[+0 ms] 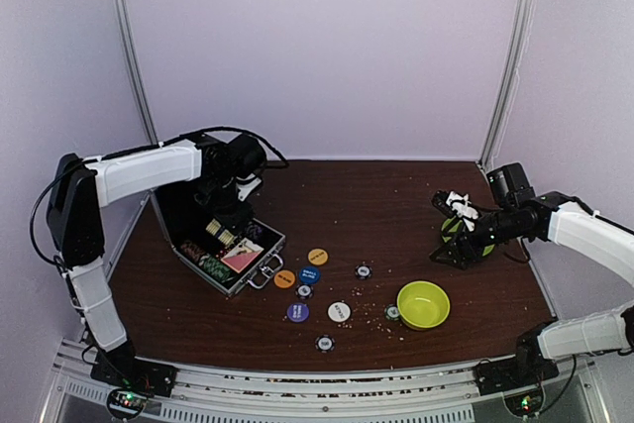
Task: Pack up texas hold em set
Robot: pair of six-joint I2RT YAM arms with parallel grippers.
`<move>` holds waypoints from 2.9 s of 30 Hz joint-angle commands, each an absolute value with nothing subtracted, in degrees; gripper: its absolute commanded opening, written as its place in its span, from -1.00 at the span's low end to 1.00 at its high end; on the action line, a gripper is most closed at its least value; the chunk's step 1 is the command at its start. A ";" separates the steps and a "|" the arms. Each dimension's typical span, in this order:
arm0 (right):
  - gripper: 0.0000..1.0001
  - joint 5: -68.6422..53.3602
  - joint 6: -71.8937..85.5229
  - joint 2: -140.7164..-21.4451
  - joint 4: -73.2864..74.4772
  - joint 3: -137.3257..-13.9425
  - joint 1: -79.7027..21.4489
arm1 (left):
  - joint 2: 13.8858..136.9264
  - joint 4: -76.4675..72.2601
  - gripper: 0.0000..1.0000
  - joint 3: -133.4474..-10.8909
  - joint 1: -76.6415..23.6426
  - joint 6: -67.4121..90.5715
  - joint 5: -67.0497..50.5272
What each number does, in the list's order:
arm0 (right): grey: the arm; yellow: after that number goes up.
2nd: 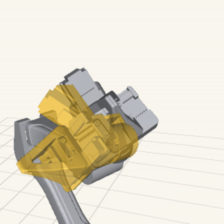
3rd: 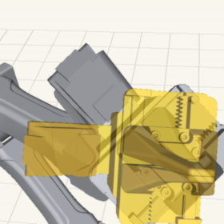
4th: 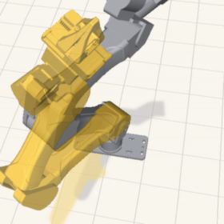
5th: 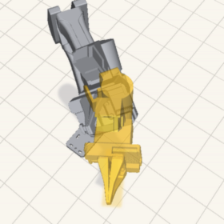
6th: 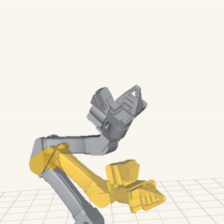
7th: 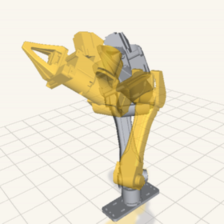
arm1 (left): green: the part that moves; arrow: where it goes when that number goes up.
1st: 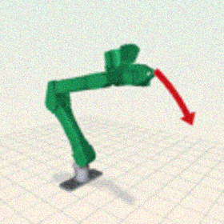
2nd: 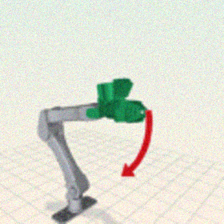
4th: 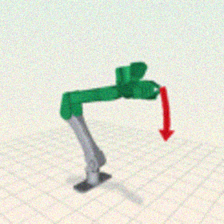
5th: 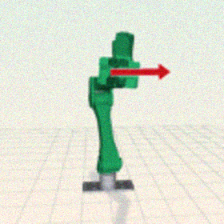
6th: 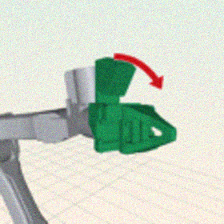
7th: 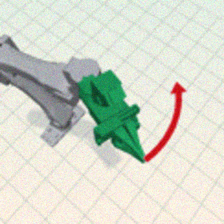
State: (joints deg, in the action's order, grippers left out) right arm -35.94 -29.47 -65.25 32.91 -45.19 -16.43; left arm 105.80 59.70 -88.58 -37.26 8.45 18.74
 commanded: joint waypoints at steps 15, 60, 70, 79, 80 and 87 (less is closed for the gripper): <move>0.67 -34.45 -30.50 -64.15 33.93 -46.57 -16.87 | 112.24 59.28 0.34 -92.44 -30.99 -0.03 22.93; 0.67 -33.92 -30.85 -67.42 34.72 -47.02 -16.85 | 117.94 57.48 0.60 -91.39 -27.12 -4.55 20.43; 0.67 -33.66 -30.93 -67.58 34.80 -47.05 -16.97 | 114.83 62.86 0.55 -93.82 -27.08 -4.38 25.70; 0.67 -33.66 -31.11 -67.85 35.07 -47.27 -16.96 | 110.44 63.21 0.34 -92.40 -27.18 -2.92 17.20; 0.67 -33.71 -31.13 -67.85 35.11 -47.28 -17.03 | 110.13 63.01 0.31 -91.86 -27.28 -2.98 16.16; 0.68 -33.54 -31.11 -67.76 35.20 -47.23 -17.01 | 107.17 60.47 0.27 -89.62 -31.29 -1.60 10.74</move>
